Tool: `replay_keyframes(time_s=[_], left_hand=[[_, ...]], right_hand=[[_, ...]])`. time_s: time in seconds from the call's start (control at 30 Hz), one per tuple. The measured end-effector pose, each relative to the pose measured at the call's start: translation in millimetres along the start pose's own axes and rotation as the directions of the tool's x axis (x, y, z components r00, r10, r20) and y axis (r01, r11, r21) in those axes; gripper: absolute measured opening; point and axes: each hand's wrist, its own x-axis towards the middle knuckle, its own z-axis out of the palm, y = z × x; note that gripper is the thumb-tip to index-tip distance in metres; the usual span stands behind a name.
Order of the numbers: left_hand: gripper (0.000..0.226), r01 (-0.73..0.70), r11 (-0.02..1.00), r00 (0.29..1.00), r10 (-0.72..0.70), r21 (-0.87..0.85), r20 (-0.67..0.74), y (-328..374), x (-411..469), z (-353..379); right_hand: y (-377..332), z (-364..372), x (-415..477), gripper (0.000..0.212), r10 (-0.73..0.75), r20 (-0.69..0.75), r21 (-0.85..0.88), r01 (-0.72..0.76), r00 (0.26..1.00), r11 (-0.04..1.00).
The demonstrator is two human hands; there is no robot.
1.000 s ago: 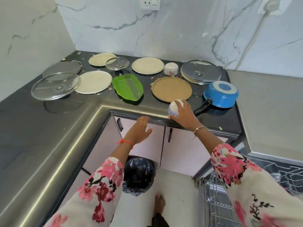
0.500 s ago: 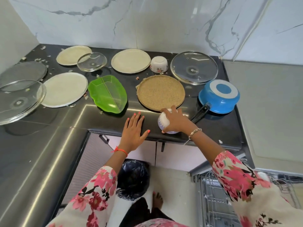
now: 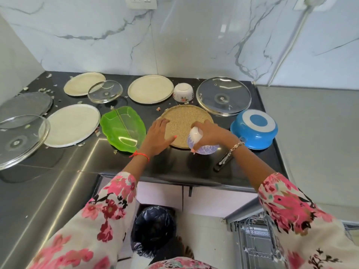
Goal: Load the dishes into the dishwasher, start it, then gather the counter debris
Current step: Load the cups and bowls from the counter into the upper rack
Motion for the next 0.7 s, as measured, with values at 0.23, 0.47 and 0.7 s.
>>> replay_keyframes(time_s=[0.23,0.47,0.7], left_hand=[[0.08,-0.041,0.999,0.989,0.038,0.015,0.144,-7.2,116.8,-2.3],[0.086,-0.046,0.999,0.982,0.041,0.024,0.186,-30.7,209.4,19.8],[0.1,-0.026,0.997,0.957,0.006,0.066,0.29,-47.2,261.8,39.4]], right_hand=[[25.5,-42.7,38.0,0.089,0.049,-0.154,0.02,-0.046,0.987,0.999],[59.2,-81.0,93.0,0.086,0.13,-0.208,0.05,-0.122,0.969,0.991],[87.1,-101.7,136.1,0.085,0.157,-0.215,0.036,-0.153,0.964,0.988]])
